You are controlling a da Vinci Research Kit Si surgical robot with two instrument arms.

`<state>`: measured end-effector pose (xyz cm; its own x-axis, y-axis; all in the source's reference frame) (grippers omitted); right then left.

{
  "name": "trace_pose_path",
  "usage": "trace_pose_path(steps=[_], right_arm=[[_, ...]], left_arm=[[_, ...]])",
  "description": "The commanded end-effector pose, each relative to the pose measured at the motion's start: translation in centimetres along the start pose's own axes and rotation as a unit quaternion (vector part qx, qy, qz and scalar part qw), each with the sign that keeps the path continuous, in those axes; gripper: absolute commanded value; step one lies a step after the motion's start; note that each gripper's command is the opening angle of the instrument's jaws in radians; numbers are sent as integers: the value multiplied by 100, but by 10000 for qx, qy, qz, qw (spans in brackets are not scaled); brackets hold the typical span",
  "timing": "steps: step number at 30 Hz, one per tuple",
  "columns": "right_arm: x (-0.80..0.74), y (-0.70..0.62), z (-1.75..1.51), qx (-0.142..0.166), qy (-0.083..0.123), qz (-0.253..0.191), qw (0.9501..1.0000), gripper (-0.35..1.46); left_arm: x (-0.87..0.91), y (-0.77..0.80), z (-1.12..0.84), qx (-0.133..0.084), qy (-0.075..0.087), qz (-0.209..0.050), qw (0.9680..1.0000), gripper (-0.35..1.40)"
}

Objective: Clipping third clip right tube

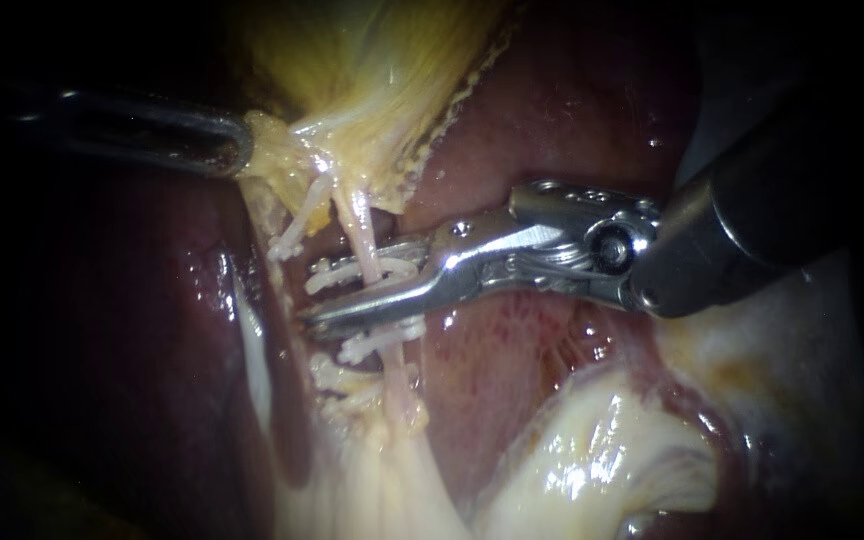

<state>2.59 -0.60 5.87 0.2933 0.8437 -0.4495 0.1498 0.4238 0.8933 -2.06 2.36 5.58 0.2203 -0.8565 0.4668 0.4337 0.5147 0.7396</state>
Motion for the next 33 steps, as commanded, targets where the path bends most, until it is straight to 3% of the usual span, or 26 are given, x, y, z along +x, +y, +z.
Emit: trace_pose_path(steps=[1,12,23,33], right_arm=[[0,0,0,1,0,-1,10000,41],[7,-2,-2,37,61,20,10000,42],[44,-7,-14,40,519,-214,9984,44],[47,-6,-16,74,627,-230,9977,43]], left_arm=[[0,0,0,3,1,1,10000,-35],[0,0,1,2,0,1,10000,-35],[0,0,1,0,-1,2,10000,-35],[0,0,2,-2,-2,2,10000,-35]])
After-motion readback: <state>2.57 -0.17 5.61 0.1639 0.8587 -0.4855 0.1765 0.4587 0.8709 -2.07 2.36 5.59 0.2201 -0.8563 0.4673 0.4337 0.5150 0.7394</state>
